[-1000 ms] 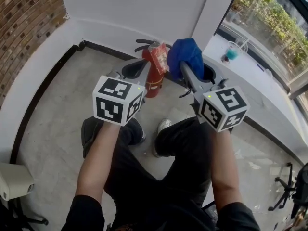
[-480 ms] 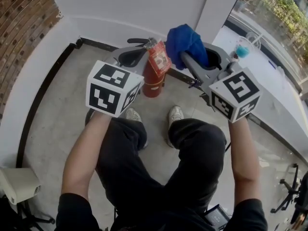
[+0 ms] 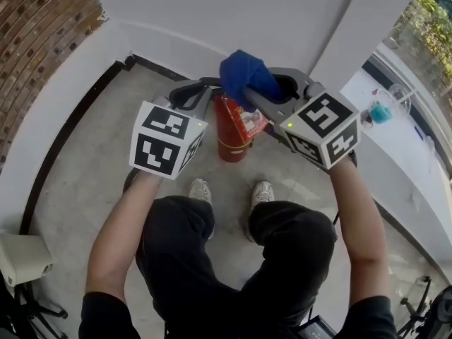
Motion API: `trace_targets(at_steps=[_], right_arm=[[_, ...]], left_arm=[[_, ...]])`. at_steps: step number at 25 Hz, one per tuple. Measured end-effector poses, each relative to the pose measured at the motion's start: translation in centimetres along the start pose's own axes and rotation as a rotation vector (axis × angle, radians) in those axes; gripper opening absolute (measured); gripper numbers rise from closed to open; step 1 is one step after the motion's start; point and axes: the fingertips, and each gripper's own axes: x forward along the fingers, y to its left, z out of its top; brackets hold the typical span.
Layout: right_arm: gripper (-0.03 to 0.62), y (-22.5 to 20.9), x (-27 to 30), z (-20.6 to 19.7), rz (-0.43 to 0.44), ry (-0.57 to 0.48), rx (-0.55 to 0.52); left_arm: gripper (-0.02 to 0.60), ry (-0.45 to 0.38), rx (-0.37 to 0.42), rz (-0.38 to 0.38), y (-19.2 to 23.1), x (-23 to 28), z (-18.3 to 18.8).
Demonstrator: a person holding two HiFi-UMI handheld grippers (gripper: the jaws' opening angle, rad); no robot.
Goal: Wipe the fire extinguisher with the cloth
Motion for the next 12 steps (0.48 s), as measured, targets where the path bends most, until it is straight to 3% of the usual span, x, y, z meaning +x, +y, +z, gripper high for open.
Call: trace_targets(at_steps=[6,12], right_arm=[[0.089,0.3,4.8,0.7,0.142,0.048,-0.055],[0.089,-0.5,6.7,-2.1,0.193,0.133,0.019]], left_arm=[[0.104,0.050,0.000,-0.024,1.1,1.8,-1.0],[0.109,0.057,0.012,-0.024,1.9,2.7,-0.9]])
